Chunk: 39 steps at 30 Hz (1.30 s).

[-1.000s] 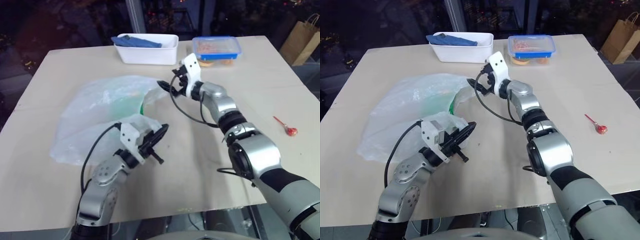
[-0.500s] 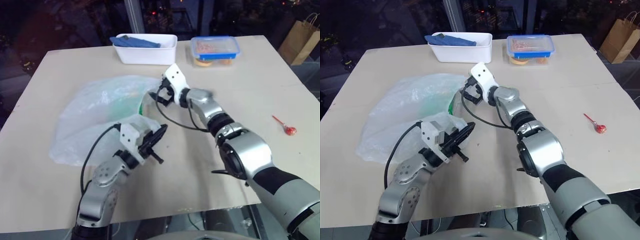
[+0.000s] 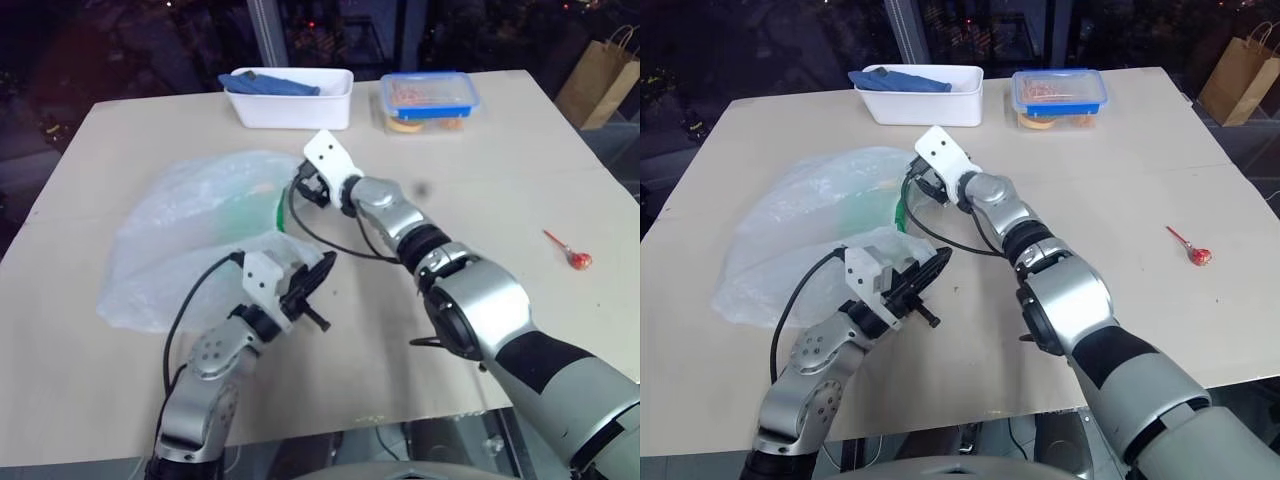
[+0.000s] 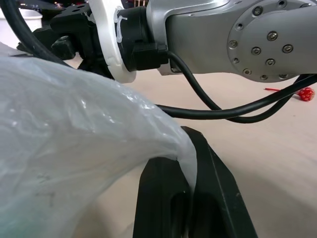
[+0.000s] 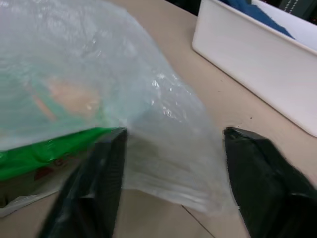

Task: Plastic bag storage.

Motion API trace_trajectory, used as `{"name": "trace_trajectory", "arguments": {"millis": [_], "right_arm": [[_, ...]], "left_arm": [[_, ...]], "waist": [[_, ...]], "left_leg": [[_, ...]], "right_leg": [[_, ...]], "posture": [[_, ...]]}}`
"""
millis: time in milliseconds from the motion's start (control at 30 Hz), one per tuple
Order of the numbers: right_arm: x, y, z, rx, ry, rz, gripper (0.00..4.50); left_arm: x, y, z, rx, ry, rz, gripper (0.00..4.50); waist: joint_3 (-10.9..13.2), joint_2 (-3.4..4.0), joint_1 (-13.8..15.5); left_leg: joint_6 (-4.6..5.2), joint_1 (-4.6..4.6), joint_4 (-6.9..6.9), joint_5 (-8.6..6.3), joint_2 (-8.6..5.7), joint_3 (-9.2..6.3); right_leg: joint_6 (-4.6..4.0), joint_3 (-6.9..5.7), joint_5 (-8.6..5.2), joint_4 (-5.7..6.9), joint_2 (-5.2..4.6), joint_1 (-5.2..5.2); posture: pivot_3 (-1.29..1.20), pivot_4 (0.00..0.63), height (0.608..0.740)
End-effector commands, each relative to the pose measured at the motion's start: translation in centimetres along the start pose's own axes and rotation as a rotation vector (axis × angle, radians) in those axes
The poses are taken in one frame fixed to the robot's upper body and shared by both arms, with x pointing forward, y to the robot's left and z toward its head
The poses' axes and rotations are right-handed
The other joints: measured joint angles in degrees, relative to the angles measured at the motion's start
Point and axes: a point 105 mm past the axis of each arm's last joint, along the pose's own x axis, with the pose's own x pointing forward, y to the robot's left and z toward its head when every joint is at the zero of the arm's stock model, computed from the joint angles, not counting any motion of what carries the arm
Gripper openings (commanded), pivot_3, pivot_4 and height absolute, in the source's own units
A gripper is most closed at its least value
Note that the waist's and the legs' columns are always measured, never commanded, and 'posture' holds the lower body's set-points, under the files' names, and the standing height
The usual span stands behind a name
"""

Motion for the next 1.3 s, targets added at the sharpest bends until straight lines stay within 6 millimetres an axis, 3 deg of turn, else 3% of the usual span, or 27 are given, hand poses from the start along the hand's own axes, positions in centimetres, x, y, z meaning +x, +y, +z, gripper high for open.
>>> {"name": "trace_trajectory", "arguments": {"millis": [33, 133, 400, 500, 733, 900, 1000, 1100, 1200, 1233, 1267, 1300], "right_arm": [[0.4, 0.5, 1.6, -0.044, -0.032, 0.022, 1.36], [0.4, 0.6, 1.4, -0.044, -0.028, 0.023, 0.06], [0.2, 0.0, 1.2, -0.016, -0.030, 0.003, 0.06], [-0.2, -1.4, 1.6, 0.037, -0.049, -0.044, 0.06], [-4.7, -10.4, 1.2, 0.252, -0.122, -0.241, 0.06], [-10.5, -16.8, -0.3, 0.313, -0.110, -0.355, 0.06], [-14.0, -18.8, -0.8, 0.300, -0.084, -0.362, 0.06], [-17.1, -19.0, -0.7, 0.299, -0.049, -0.363, 0.06], [-19.3, -17.1, -0.4, 0.291, 0.007, -0.293, 0.06], [-19.7, -16.3, -0.3, 0.286, 0.020, -0.274, 0.82], [-20.1, -15.6, -0.3, 0.269, 0.036, -0.250, 0.82], [-20.8, -14.6, 0.1, 0.261, 0.038, -0.194, 1.34]], "left_arm": [[0.0, -0.6, 1.4, 0.031, -0.051, -0.007, 0.00], [-0.1, -0.5, 1.4, 0.031, -0.050, -0.004, 0.00], [0.0, -0.5, 1.3, 0.033, -0.047, -0.008, 0.00], [0.2, -0.4, 1.4, 0.036, -0.052, -0.008, 0.00], [0.4, 0.4, 2.0, 0.057, -0.063, -0.006, 0.00], [1.1, 0.3, 2.7, 0.064, -0.083, -0.050, 0.00], [1.7, 0.4, 3.3, 0.063, -0.102, -0.072, 0.00], [2.1, 0.7, 3.7, 0.051, -0.118, -0.085, 0.00], [2.6, 1.1, 4.2, 0.028, -0.139, -0.087, 0.00], [2.8, 1.2, 4.3, 0.019, -0.147, -0.087, 0.00], [3.1, 1.3, 4.6, 0.006, -0.160, -0.089, 0.00], [3.4, 1.5, 5.2, -0.011, -0.184, -0.090, 0.00]], "waist": [[0.00, 0.00, -0.01], [0.00, 0.00, -0.01], [0.00, 0.00, -0.01], [0.00, 0.00, 0.03], [0.00, -0.01, 0.59], [0.00, -0.01, 0.48], [-0.01, -0.02, 0.61], [-0.01, -0.01, 0.53], [0.00, 0.00, 0.57], [0.00, 0.00, 0.62], [-0.01, 0.01, 0.71], [-0.02, -0.02, 0.84]], "left_leg": [[0.00, 0.00, 0.00, 0.00, 0.00, 0.01], [0.00, 0.00, 0.00, 0.00, 0.01, 0.02], [0.00, 0.00, -0.01, 0.00, 0.01, 0.06], [0.00, 0.00, -0.01, 0.00, 0.01, 0.07], [0.00, -0.06, 0.02, 0.00, 0.00, 0.05], [0.01, -0.10, -0.01, 0.00, 0.00, 0.11], [0.01, -0.11, 0.00, 0.00, 0.01, 0.15], [0.03, -0.15, 0.00, -0.01, 0.01, 0.23], [0.03, -0.18, 0.00, -0.01, 0.05, 0.24], [0.03, -0.19, 0.01, -0.01, 0.05, 0.24], [0.03, -0.19, 0.01, -0.01, 0.05, 0.24], [0.04, -0.17, 0.05, -0.01, 0.04, 0.25]], "right_leg": [[0.00, 0.01, 0.00, 0.00, 0.00, -0.01], [0.00, 0.03, 0.00, 0.02, 0.01, -0.03], [0.00, 0.06, 0.00, 0.03, 0.02, -0.06], [0.00, 0.07, 0.00, 0.03, 0.02, -0.06], [0.00, 0.02, 0.00, 0.00, -0.01, -0.05], [0.00, 0.04, 0.00, -0.02, -0.02, -0.08], [0.01, 0.05, 0.00, -0.03, -0.02, -0.08], [0.02, 0.11, 0.01, -0.03, -0.04, -0.11], [0.02, 0.12, 0.01, -0.01, -0.04, -0.15], [0.02, 0.11, 0.01, -0.02, -0.04, -0.15], [0.02, 0.11, 0.01, -0.02, -0.04, -0.15], [0.08, 0.14, 0.05, 0.00, -0.04, -0.14]], "posture": [[0.00, 0.150, 0.740], [0.00, 0.150, 0.740], [0.00, 0.150, 0.740], [0.00, 0.150, 0.740], [0.00, 0.150, 0.740], [0.00, 0.150, 0.740], [0.00, 0.150, 0.740], [0.00, 0.150, 0.740], [0.00, 0.150, 0.740], [0.00, 0.150, 0.740], [0.00, 0.150, 0.740], [0.00, 0.150, 0.740]]}}
